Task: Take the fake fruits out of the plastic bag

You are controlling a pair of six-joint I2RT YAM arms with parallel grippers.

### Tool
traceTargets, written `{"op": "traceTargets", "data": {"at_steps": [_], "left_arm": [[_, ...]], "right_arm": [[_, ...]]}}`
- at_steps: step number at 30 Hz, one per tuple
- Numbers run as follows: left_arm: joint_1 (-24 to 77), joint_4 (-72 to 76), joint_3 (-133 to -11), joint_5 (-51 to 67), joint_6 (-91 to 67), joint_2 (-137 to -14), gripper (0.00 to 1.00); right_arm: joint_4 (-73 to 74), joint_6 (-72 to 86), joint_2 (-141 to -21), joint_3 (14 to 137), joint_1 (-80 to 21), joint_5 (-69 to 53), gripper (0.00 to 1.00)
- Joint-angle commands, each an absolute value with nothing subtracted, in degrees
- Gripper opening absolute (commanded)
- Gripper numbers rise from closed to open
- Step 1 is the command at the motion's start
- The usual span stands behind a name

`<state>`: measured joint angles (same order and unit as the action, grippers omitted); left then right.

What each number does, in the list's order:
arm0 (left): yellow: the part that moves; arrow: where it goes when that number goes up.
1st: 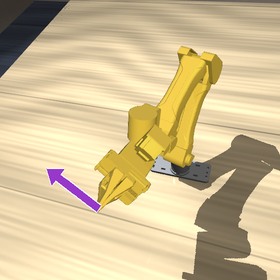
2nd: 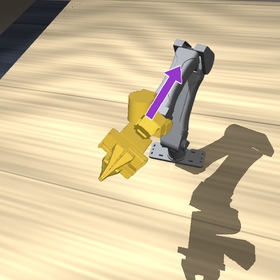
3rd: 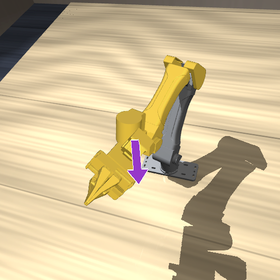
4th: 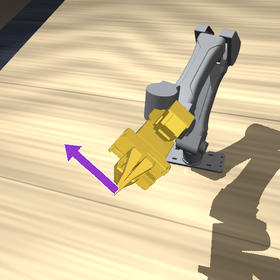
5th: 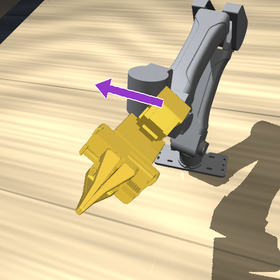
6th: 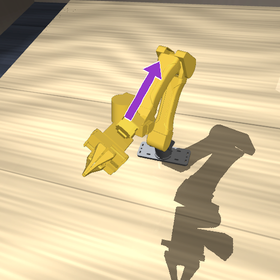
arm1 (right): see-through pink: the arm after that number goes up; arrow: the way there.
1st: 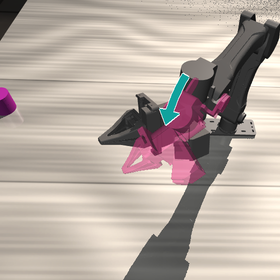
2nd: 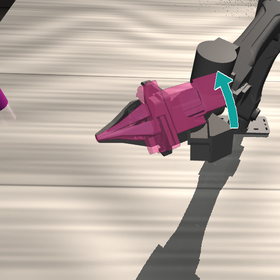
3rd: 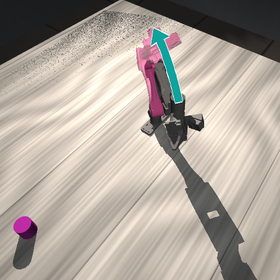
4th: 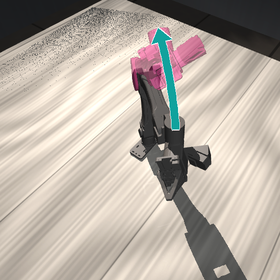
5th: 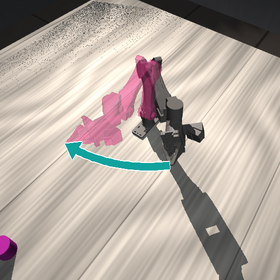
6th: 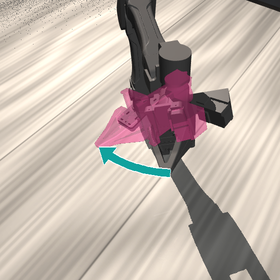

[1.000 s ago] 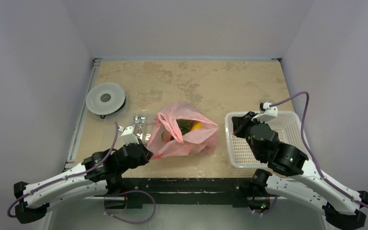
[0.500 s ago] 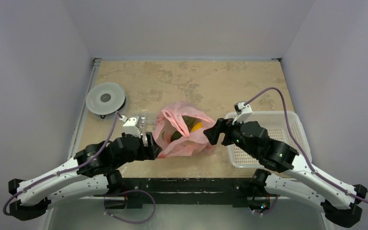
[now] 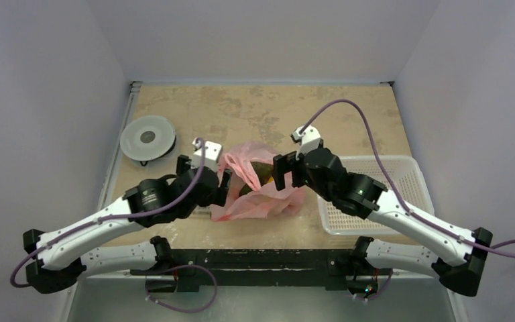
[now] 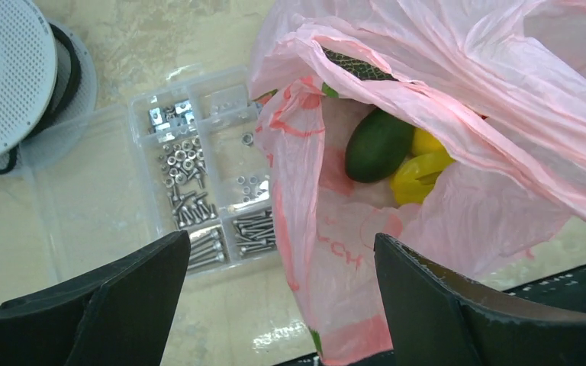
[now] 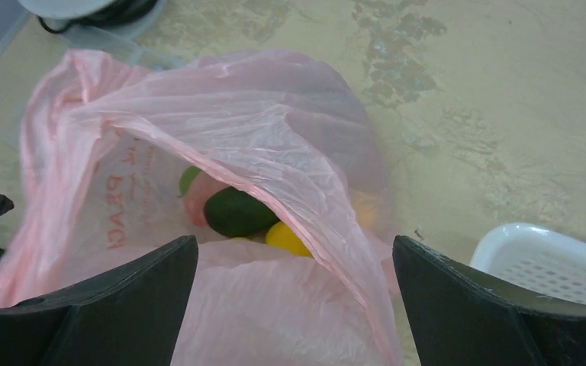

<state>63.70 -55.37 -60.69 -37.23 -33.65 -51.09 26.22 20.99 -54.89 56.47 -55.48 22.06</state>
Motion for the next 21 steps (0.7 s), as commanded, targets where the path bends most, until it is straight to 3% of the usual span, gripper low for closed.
{"op": "traceTargets", "data": {"at_steps": [1,10,16,20,21], "left_arm": [[62.86,-49.17,-64.11,-39.68,-26.12,-58.61,0.91],[60.74,-42.58,-63.9,-42.99,-28.35,-66.62,0.88],[54.17,-35.38,-59.47,-38.16,-32.99,-66.97,0.68],[49.64,-30.23,-57.16,-31.75,-33.38,-66.34,0.64],[48.53,-29.2,-56.8,-30.05,-32.62,-66.39,0.6]], "right_arm": [[22.72,10.53,-58.75,59.14,-55.63,26.21,0.99],[10.43,0.36,-63.69,54.57,-55.74,26.11,0.99],[-2.64,2.77,-68.46,52.59,-55.33,32.17,0.98],[-4.85,4.79,-72.23,55.36,-54.76,28.15,0.68],[-5.6,4.65,-72.77,55.75,-54.64,27.46,0.63]]}}
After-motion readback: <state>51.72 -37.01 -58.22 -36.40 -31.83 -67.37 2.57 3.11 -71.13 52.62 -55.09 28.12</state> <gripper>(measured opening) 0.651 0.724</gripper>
